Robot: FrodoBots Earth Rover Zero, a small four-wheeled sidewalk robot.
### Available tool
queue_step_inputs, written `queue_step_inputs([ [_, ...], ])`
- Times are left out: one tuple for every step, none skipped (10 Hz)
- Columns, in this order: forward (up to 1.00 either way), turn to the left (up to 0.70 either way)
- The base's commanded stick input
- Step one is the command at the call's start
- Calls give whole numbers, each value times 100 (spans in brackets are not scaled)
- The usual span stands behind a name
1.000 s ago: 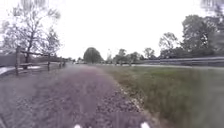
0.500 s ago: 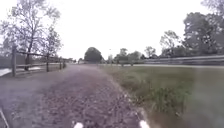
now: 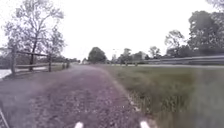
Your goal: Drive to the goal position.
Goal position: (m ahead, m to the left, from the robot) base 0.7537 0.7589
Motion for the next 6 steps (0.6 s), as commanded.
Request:
queue_step_inputs([
  [70, 0],
  [70, 0],
  [70, 0],
  [70, 0],
  [70, 0],
  [70, 0],
])
